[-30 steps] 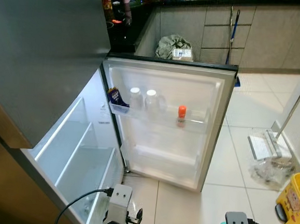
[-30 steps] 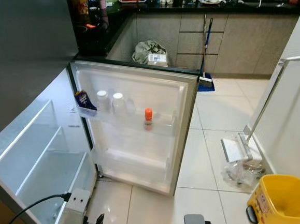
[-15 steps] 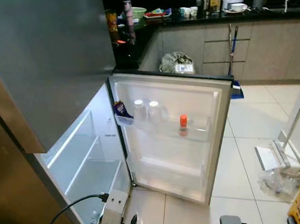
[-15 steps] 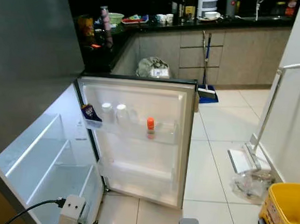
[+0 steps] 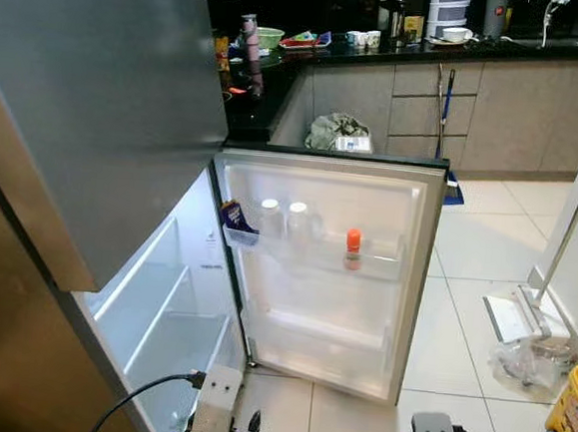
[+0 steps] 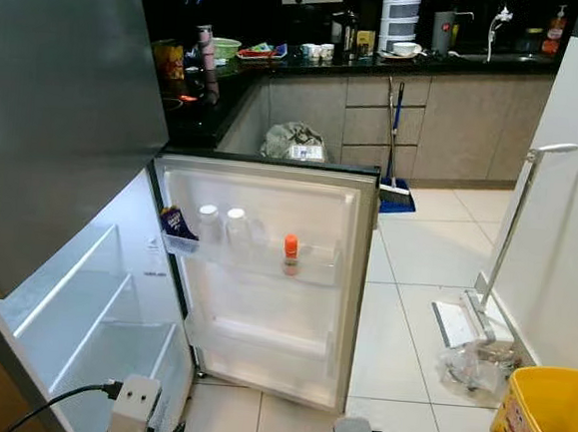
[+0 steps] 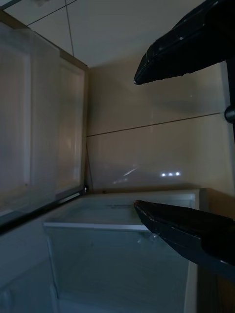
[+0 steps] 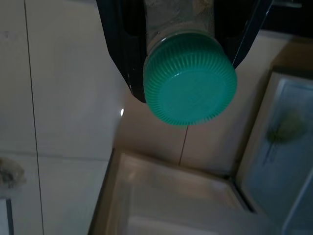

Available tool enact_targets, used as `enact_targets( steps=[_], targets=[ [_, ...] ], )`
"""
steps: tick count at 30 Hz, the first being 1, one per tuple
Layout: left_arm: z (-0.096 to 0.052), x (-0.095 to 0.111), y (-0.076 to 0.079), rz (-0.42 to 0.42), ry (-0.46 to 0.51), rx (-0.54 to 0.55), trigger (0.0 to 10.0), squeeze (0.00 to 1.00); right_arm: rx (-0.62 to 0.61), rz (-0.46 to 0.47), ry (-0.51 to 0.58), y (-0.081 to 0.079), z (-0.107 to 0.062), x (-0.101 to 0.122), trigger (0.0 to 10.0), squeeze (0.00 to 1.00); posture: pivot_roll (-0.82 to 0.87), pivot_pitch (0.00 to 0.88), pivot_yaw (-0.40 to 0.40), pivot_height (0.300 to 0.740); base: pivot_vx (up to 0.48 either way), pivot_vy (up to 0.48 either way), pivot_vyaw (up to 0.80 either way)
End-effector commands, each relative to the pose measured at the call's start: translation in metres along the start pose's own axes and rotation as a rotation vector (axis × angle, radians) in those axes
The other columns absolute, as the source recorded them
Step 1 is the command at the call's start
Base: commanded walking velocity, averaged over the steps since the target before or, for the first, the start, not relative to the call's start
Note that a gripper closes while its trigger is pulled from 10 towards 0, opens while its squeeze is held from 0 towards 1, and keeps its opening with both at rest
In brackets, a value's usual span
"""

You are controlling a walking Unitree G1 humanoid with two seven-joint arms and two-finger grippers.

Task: Restocking fridge

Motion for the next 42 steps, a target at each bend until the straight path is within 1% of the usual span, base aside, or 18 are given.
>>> enact_targets(
  steps=[1,3,6,10,13,14,16,18,19,22,23,25,28,31,35,37,39,42],
  targets=[
    [0.003,0.011,-0.009,0.018,0.021,0.026,10.0,0.00,-0.001,0.000,-0.026,0.002,0.000,-0.004,10.0,0.00,0.10,0.000,0.060,0.740,0.000,0.000,0.00],
    [0.004,0.014,-0.009,0.012,0.030,0.030,10.0,0.00,-0.003,-0.002,-0.027,0.004,0.001,-0.004,10.0,0.00,0.10,0.000,0.060,0.740,0.000,0.000,0.00],
    [0.005,0.016,-0.010,-0.006,0.041,0.049,10.0,0.00,-0.006,-0.011,-0.031,0.010,0.000,-0.005,10.0,0.00,0.09,0.000,0.032,0.740,0.000,0.000,0.00],
    [0.003,0.012,-0.013,-0.032,0.042,0.076,10.0,0.00,-0.004,-0.028,-0.037,0.015,-0.002,-0.009,10.0,0.00,0.10,0.000,0.028,0.740,0.000,0.000,0.00],
    [0.000,0.007,-0.013,-0.031,0.034,0.073,10.0,0.00,-0.012,-0.023,-0.049,0.016,-0.004,-0.014,10.0,0.00,0.09,0.000,0.046,0.740,0.000,0.000,0.00],
    [-0.001,0.005,-0.015,-0.029,0.025,0.072,10.0,0.00,-0.014,-0.016,-0.050,0.014,-0.004,-0.014,10.0,0.00,0.10,0.000,0.070,0.740,0.000,0.000,0.00],
    [-0.002,0.003,-0.019,-0.021,0.010,0.069,10.0,0.00,-0.020,-0.002,-0.051,0.011,-0.004,-0.015,10.0,0.00,0.08,0.000,0.084,0.740,0.000,0.000,0.00],
    [0.000,0.006,-0.018,0.010,0.001,0.047,10.0,0.00,-0.035,0.021,-0.055,0.009,-0.004,-0.015,10.0,0.00,0.06,0.000,0.095,0.740,0.000,0.000,0.00],
    [0.000,0.006,-0.018,0.010,0.001,0.047,10.0,0.00,-0.035,0.021,-0.055,0.009,-0.004,-0.015,10.0,0.00,0.06,0.000,0.095,0.740,0.000,0.000,0.00],
    [0.007,0.017,-0.019,0.023,0.003,0.052,10.0,0.00,-0.041,0.032,-0.046,0.010,-0.003,-0.012,10.0,0.00,0.05,0.000,0.095,0.740,0.000,0.000,0.00],
    [0.009,0.021,-0.017,0.029,0.010,0.050,10.0,0.00,-0.050,0.037,-0.042,0.013,-0.002,-0.010,10.0,0.00,0.04,0.000,0.095,0.740,0.000,0.000,0.00],
    [0.010,0.024,-0.016,0.034,0.014,0.049,10.0,0.00,-0.056,0.041,-0.040,0.015,-0.002,-0.010,10.0,0.00,0.05,0.000,0.103,0.740,0.000,0.000,0.00],
    [0.010,0.028,-0.011,0.042,0.030,0.036,10.0,0.00,-0.078,0.050,-0.031,0.023,-0.002,-0.008,10.0,0.00,0.05,0.000,0.115,0.740,0.000,0.000,0.00],
    [0.008,0.025,-0.015,0.021,0.031,0.054,10.0,0.00,-0.089,0.056,-0.033,0.024,-0.003,-0.009,10.0,0.00,0.04,0.000,0.121,0.740,0.000,0.000,0.00],
    [0.006,0.015,-0.018,-0.017,0.017,0.066,10.0,0.00,-0.086,0.058,-0.030,0.020,-0.003,-0.009,10.0,0.00,0.01,0.000,0.110,0.740,0.000,0.000,0.00],
    [0.006,0.008,-0.021,-0.068,-0.002,0.081,10.0,0.00,-0.052,0.033,-0.015,0.010,-0.002,-0.005,10.0,0.00,-0.03,0.008,0.116,0.740,0.000,0.000,0.00],
    [0.007,0.004,-0.018,-0.068,-0.017,0.080,10.0,0.00,-0.022,0.005,0.002,0.003,0.000,0.000,10.0,0.00,-0.05,0.013,0.120,0.740,0.000,0.000,0.00],
    [0.010,0.005,-0.011,-0.083,-0.019,0.069,10.0,0.00,-0.013,-0.013,0.017,0.003,0.001,0.004,10.0,0.00,-0.05,0.026,0.121,0.740,0.000,0.000,0.00]
  ],
)
Point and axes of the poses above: a point about 5 cm out from each wrist's last joint towards the gripper, its own z axis pointing out of the wrist towards the gripper, its own x axis along the axis of the wrist's last joint, y = z × x, the point moved 6 cm from there along z, pointing out of the wrist towards the gripper, and after that the axes turned 13 degrees about -z, right-handed, at the moved point
